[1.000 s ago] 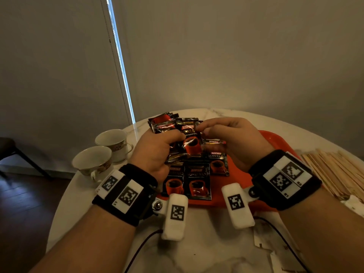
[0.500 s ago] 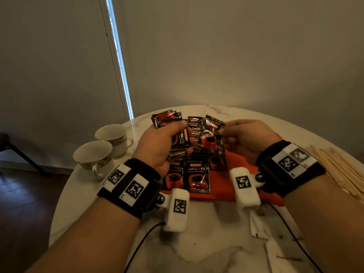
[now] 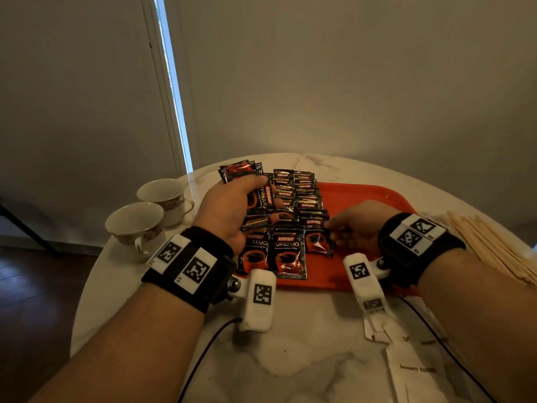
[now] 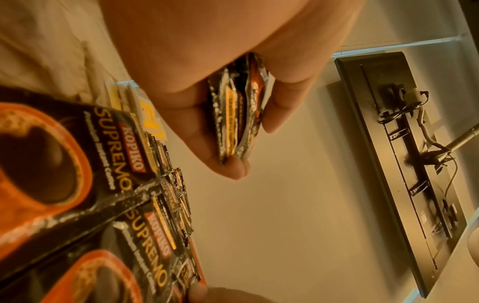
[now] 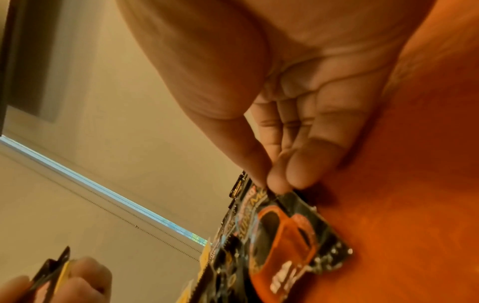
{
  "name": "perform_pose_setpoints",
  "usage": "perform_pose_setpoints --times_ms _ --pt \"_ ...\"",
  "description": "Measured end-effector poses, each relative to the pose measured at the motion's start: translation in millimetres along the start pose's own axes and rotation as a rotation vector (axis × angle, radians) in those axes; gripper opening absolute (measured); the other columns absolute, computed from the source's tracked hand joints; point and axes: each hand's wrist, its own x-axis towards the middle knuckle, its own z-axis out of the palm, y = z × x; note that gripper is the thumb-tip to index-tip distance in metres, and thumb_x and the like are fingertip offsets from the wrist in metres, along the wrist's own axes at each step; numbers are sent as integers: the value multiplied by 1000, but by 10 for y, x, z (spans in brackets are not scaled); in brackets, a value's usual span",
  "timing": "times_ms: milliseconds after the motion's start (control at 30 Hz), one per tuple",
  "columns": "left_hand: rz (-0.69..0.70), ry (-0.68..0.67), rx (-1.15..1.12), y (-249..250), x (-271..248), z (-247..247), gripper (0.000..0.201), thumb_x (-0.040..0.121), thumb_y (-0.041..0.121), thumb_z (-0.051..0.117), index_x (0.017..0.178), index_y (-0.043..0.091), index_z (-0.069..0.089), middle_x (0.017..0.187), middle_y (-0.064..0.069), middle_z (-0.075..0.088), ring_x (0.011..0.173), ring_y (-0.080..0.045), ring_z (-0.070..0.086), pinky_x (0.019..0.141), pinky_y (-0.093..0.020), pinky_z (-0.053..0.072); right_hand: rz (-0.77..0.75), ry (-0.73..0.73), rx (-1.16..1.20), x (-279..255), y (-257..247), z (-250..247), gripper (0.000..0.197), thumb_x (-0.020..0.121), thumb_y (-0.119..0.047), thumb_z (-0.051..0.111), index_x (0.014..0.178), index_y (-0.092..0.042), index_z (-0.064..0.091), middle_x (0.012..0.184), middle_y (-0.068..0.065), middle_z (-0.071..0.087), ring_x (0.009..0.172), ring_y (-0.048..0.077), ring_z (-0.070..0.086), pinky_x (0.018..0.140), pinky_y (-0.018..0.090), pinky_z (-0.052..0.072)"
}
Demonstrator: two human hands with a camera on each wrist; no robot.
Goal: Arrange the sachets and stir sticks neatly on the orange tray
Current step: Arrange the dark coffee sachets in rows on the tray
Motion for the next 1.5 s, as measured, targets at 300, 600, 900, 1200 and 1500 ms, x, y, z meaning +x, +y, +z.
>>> perform_pose_setpoints --times_ms 300,600,900,1200,1500 --pt "-20 -42 -15 13 -20 14 12 98 10 60 105 4 68 93 -16 77 81 -29 75 62 -39 62 -19 -13 -2 -20 -9 11 5 90 -1 71 93 1 68 80 13 66 70 22 64 74 33 57" --pt "-76 -198 93 -55 -74 59 20 95 3 66 115 6 66 101 -17 79 92 -35 78 71 -45 66 -301 -234 259 -286 -56 41 32 80 -33 78 103 -13 69 81 1 64 63 14 58 57 27 45" --pt "-84 -235 104 -93 -50 61 25 92 11 73 117 11 71 104 -14 79 84 -30 75 61 -38 62 -410 -319 343 -318 45 119 33 69 -21 79 99 -10 71 79 3 67 61 10 57 53 23 49" --pt "-62 -246 169 -172 -76 110 30 86 -1 74 112 12 72 103 -16 78 88 -31 78 63 -39 61 -454 -251 661 -315 55 115 15 94 -3 63 108 -7 68 96 9 76 76 15 71 60 22 57" --pt "-51 -91 111 -68 -56 71 19 88 6 76 106 10 70 83 -5 79 69 -18 76 53 -31 58 -227 -11 516 -171 164 -102 12 86 2 70 97 -4 68 72 4 62 56 9 52 49 20 46"
